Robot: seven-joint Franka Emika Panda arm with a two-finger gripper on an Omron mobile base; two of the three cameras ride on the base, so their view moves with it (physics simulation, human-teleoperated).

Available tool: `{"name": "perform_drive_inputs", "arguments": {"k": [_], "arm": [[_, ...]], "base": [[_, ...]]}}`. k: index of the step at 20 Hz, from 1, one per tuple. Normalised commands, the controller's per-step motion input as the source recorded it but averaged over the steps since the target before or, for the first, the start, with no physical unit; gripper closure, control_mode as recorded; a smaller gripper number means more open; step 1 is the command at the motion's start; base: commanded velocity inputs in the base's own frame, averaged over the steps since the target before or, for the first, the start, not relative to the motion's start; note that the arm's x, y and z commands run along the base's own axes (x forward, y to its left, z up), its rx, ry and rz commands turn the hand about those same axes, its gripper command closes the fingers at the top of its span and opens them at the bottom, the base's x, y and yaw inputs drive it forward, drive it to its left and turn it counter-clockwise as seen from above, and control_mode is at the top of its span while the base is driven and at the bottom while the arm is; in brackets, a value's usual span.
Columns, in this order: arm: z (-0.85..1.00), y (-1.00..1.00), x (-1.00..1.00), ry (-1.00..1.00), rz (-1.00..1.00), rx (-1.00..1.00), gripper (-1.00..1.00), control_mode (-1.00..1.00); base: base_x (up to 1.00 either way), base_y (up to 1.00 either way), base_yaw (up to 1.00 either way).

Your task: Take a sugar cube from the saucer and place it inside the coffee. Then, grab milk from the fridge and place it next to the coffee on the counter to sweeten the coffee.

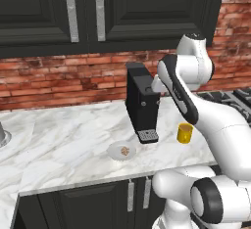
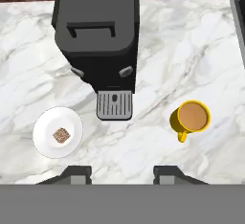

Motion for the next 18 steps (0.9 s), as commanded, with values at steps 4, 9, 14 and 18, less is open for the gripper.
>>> {"name": "perform_drive_inputs", "arguments": {"k": [4,9,14,18], "arm": [[-0.24,0.25,-0.43,-0.01,0.00,-0.03,-1.00,-1.00],[-1.00,0.98,-0.27,0.12,0.00,-0.15,-1.00,-1.00],[-1.00,0.83,-0.04,0.23,0.01,-0.09,-1.00,-1.00],[-0.66,0.06,0.13,0.21,0.01,-0.02,-1.00,-1.00]], "base": [[0.00,0.00,0.00],[0.00,0.00,0.00],[0.00,0.00,0.00],[0.00,0.00,0.00]]}}
